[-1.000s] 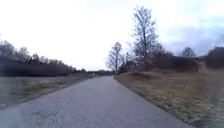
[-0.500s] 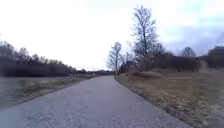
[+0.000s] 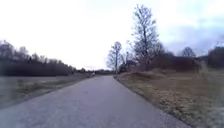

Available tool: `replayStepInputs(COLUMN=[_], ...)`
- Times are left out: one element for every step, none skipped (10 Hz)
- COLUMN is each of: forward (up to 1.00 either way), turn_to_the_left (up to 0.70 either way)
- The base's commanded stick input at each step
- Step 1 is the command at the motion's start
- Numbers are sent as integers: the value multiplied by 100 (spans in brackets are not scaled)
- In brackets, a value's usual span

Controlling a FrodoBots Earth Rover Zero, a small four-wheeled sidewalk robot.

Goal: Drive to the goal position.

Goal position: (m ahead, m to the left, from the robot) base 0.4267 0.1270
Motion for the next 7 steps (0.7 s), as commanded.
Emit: replayStepInputs(forward=[38,38,38,37,37,37,37], turn_to_the_left=[0,0,0,0,0,0,0])
